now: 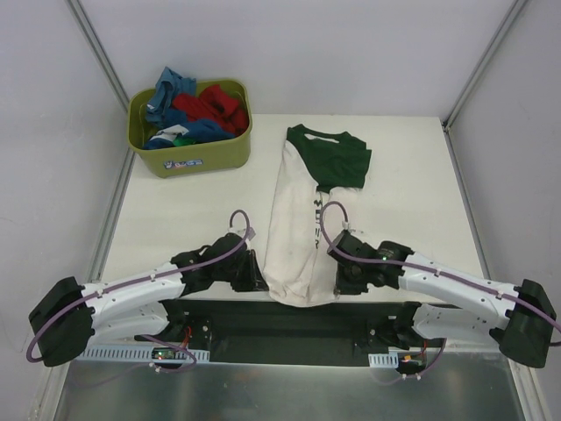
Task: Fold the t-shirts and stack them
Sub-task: Grab the bottom of the folded rectangular tshirt with both arms, then fold the folded rectangular tshirt in 1/3 of the way
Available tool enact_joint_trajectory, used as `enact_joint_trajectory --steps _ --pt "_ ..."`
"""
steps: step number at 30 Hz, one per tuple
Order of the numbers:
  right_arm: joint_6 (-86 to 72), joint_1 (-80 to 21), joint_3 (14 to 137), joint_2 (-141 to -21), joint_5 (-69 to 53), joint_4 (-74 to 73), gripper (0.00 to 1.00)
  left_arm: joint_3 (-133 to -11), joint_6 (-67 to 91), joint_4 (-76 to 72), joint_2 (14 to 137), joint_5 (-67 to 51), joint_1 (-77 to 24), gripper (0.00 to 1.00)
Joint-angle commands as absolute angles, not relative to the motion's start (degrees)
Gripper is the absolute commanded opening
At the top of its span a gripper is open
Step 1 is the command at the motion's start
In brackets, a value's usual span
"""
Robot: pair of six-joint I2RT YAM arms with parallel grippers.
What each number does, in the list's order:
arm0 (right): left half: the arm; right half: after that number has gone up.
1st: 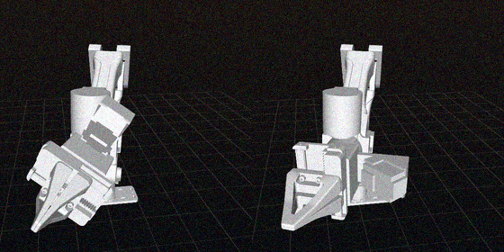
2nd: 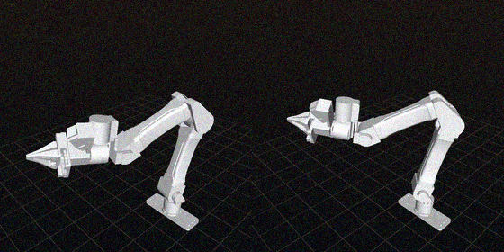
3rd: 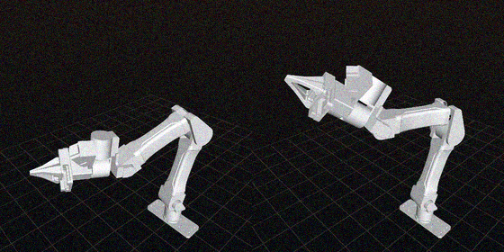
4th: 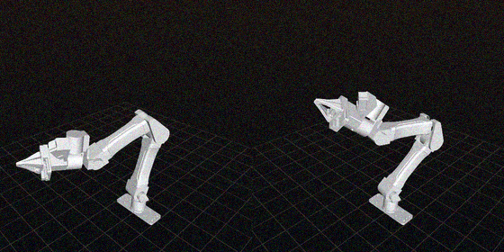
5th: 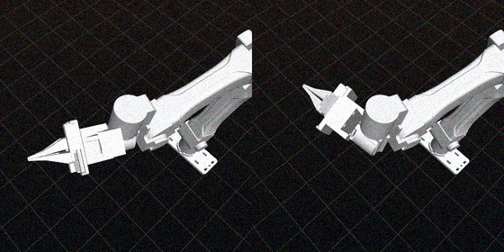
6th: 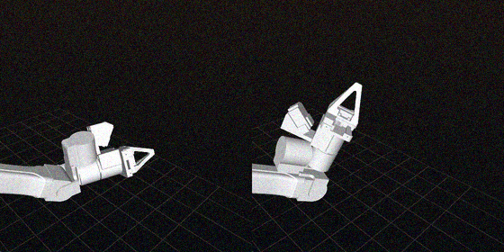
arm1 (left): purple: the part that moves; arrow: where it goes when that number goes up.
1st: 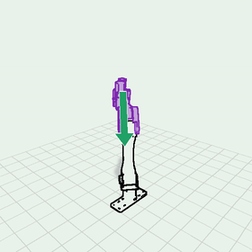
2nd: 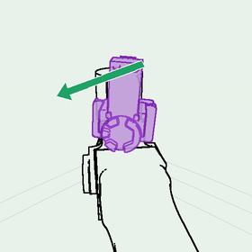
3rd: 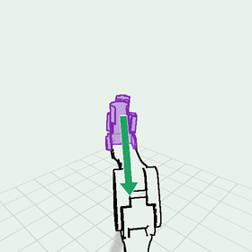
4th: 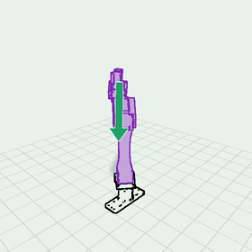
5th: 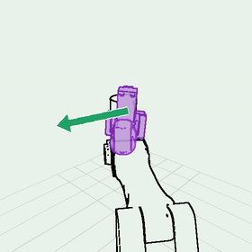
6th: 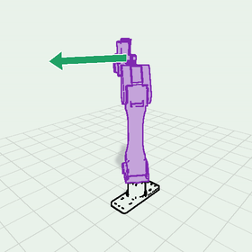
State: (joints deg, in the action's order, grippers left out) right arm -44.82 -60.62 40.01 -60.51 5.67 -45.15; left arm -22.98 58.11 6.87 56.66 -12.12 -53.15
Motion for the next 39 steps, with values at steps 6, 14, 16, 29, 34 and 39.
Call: enact_joint_trajectory --steps 6,14,16,29,34,39 --pt "-30.7 -48.3 51.9 -62.3 14.8 -47.4 0.01 -40.7 46.2 9.0 65.8 -8.3 -43.3 0.00" --pt "-21.2 -36.2 62.0 -73.1 17.4 -41.4 0.01 -57.3 39.5 9.4 81.4 -7.2 -37.1 0.00" --pt "-20.2 -34.7 64.9 -76.2 17.8 -40.3 0.01 -61.0 38.1 9.5 85.3 -7.3 -35.7 0.00" --pt "-15.5 -22.9 72.6 -90.1 11.9 -35.6 0.06 -78.8 32.6 11.5 104.7 -12.7 -29.8 0.00" --pt "-15.0 -20.8 76.0 -96.7 10.9 -34.1 0.06 -84.6 30.5 12.4 110.4 -11.3 -29.4 0.00" --pt "-13.6 -18.7 80.9 -102.9 9.3 -33.7 0.19 -88.3 30.2 14.3 114.6 -10.4 -29.0 0.11"
